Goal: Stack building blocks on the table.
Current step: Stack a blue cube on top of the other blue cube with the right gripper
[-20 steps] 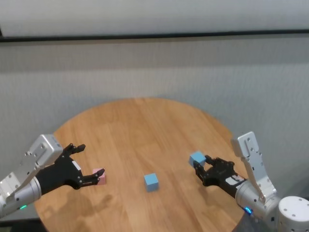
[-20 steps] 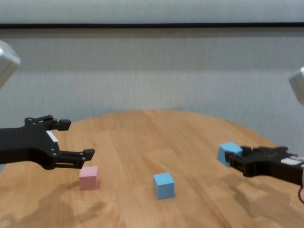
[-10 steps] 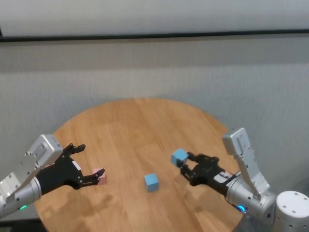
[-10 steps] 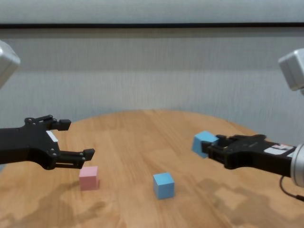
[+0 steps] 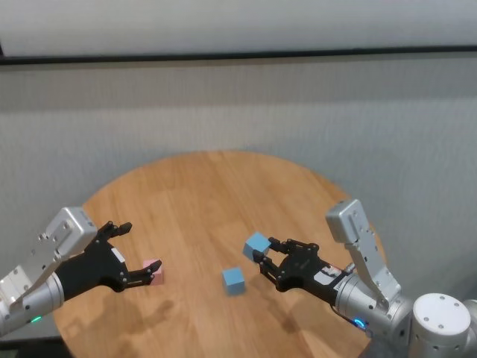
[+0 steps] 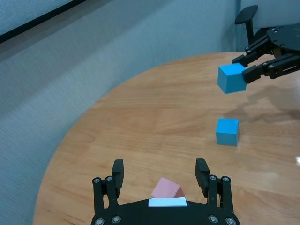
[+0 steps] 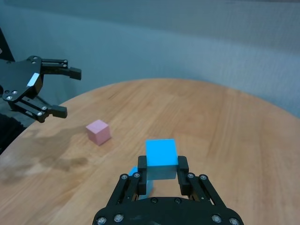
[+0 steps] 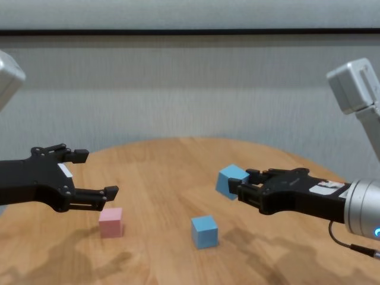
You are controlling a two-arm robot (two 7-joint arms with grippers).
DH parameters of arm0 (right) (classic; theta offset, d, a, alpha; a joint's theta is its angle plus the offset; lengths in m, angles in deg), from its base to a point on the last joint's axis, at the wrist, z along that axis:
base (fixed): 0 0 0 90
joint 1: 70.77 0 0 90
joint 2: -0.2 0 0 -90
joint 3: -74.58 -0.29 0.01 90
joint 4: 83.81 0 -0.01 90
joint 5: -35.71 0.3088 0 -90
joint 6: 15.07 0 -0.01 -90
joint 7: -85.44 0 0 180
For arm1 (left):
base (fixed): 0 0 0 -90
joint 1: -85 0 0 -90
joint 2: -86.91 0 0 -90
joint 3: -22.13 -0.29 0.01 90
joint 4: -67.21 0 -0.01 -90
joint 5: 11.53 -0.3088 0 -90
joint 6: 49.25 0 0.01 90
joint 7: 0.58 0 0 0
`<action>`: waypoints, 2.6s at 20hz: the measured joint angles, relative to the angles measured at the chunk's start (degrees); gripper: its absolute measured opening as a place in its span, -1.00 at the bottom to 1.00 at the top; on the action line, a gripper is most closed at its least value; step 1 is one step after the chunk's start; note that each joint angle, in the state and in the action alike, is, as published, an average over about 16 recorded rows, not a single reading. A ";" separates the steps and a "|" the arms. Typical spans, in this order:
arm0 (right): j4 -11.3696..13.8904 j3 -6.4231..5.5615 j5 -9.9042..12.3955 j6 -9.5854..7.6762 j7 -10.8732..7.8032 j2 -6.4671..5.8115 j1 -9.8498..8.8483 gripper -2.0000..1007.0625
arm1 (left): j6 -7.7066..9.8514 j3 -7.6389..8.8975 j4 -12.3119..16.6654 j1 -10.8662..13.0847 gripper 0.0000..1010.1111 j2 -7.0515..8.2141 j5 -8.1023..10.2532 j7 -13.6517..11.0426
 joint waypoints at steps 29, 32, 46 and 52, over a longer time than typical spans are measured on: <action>-4.30 5.95 -0.42 2.04 0.36 0.26 2.97 -0.28 | 0.00 0.00 0.00 0.00 0.98 0.00 0.00 0.00; -4.55 6.20 -0.51 2.12 0.37 0.31 3.18 -0.28 | 0.00 0.00 0.00 0.00 0.98 0.00 0.00 0.00; -5.58 6.68 -1.16 2.04 0.75 0.46 3.55 -0.28 | 0.00 0.00 0.00 0.00 0.98 0.00 0.00 0.00; -5.87 6.69 -1.30 2.01 0.77 0.59 3.60 -0.28 | 0.00 0.00 0.00 0.00 0.98 0.00 0.00 0.00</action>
